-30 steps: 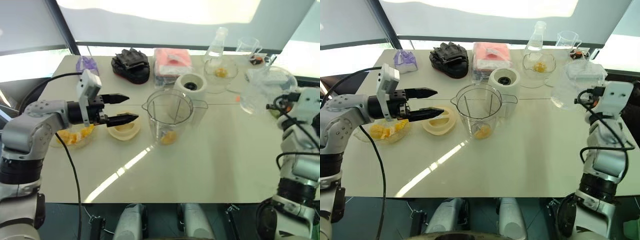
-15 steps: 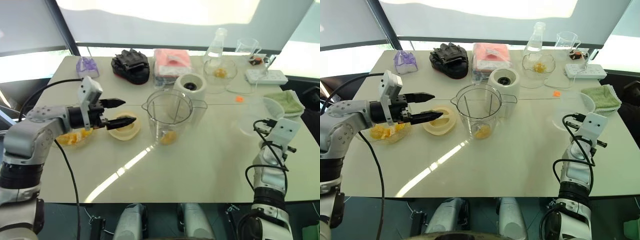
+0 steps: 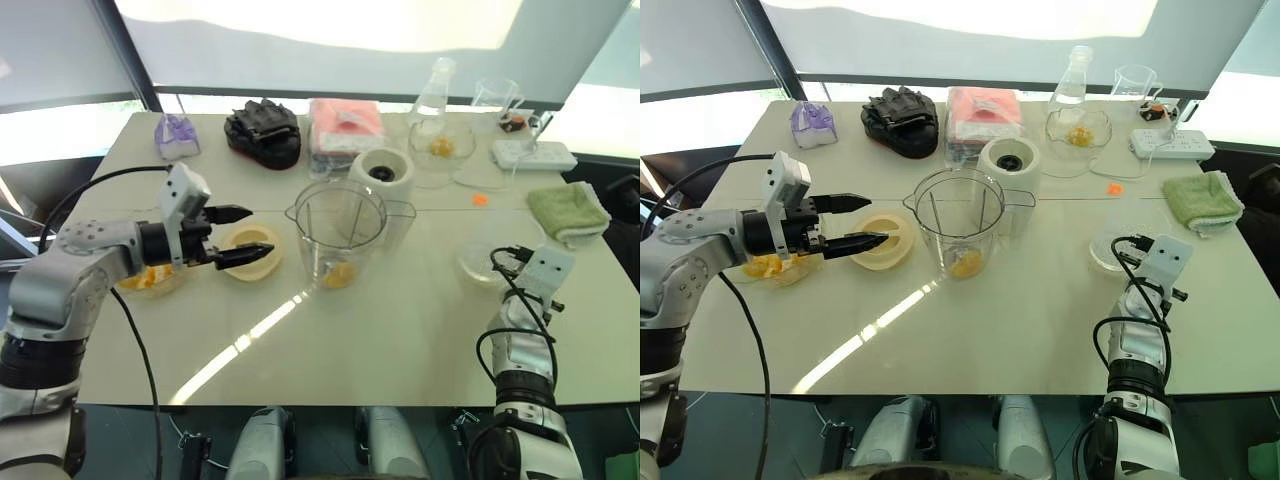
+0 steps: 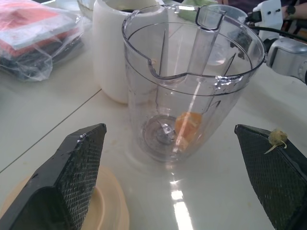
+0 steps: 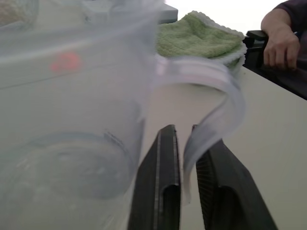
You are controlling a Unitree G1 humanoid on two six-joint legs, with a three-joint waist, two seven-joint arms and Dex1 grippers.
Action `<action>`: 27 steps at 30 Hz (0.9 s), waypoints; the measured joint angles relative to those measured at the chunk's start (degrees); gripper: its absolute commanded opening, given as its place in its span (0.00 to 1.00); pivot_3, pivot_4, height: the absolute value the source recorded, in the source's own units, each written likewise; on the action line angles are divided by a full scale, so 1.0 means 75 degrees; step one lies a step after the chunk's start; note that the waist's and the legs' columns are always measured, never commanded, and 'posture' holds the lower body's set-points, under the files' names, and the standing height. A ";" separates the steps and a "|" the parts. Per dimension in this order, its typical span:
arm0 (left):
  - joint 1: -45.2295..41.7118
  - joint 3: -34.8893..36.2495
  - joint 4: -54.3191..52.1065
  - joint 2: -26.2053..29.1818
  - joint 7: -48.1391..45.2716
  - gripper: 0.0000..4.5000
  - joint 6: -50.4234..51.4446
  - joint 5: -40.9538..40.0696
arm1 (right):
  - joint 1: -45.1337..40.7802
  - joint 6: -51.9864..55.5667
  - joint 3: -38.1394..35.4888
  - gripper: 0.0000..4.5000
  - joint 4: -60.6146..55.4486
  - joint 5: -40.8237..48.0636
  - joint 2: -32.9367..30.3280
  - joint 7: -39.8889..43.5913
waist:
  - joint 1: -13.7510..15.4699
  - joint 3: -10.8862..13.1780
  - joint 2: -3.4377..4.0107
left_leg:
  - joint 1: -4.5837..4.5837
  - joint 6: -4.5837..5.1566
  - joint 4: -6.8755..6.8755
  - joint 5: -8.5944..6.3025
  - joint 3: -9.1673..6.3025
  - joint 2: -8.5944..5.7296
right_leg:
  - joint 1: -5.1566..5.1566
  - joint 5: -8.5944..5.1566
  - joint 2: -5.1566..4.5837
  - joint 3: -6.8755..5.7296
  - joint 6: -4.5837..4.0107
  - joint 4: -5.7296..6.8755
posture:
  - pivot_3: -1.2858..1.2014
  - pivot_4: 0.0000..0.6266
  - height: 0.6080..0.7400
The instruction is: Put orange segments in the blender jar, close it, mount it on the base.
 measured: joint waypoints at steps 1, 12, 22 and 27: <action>-0.0001 -0.0001 0.0005 0.0000 -0.0005 1.00 -0.0015 0.0024 | 0.0002 0.0000 -0.0001 0.56 0.0000 0.0002 -0.0001 -0.0038 | -0.0002 0.0000 0.0000 | 0.0001 0.0000 0.0000 0.0000 0.0000 0.0000 | 0.0001 0.0000 0.0000 0.0000 0.0000 0.0000 | 0.52 0.24 1.00; -0.0103 -0.0051 0.0114 -0.0036 -0.0077 1.00 -0.0073 0.0088 | 0.1148 0.0547 0.0487 0.99 -0.1697 -0.0018 0.0036 0.0196 | -0.0151 0.0000 0.0000 | 0.0004 0.0001 -0.0004 -0.0001 -0.0007 0.0004 | 0.0003 0.0000 0.0002 0.0000 0.0000 -0.0001 | 0.52 0.24 1.00; -0.0221 -0.0324 0.0834 -0.0257 -0.0108 1.00 -0.0451 0.0435 | 0.2767 0.1828 0.0916 0.99 -0.4514 -0.0063 0.0229 0.0642 | -0.0090 -0.0002 0.0002 | 0.0003 0.0002 -0.0009 -0.0002 -0.0009 0.0007 | 0.0001 -0.0016 0.0003 -0.0003 -0.0022 -0.0002 | 0.52 0.24 1.00; -0.0855 -0.0707 0.2734 0.0000 -0.0092 1.00 -0.1541 0.1697 | 0.5248 0.2390 0.1240 0.99 -0.7322 0.0257 -0.1624 0.3223 | 0.0052 -0.0004 -0.0001 | 0.0008 0.0015 -0.0003 -0.0010 0.0003 0.0003 | 0.0014 -0.0024 0.0006 -0.0001 -0.0029 -0.0028 | 0.52 0.24 1.00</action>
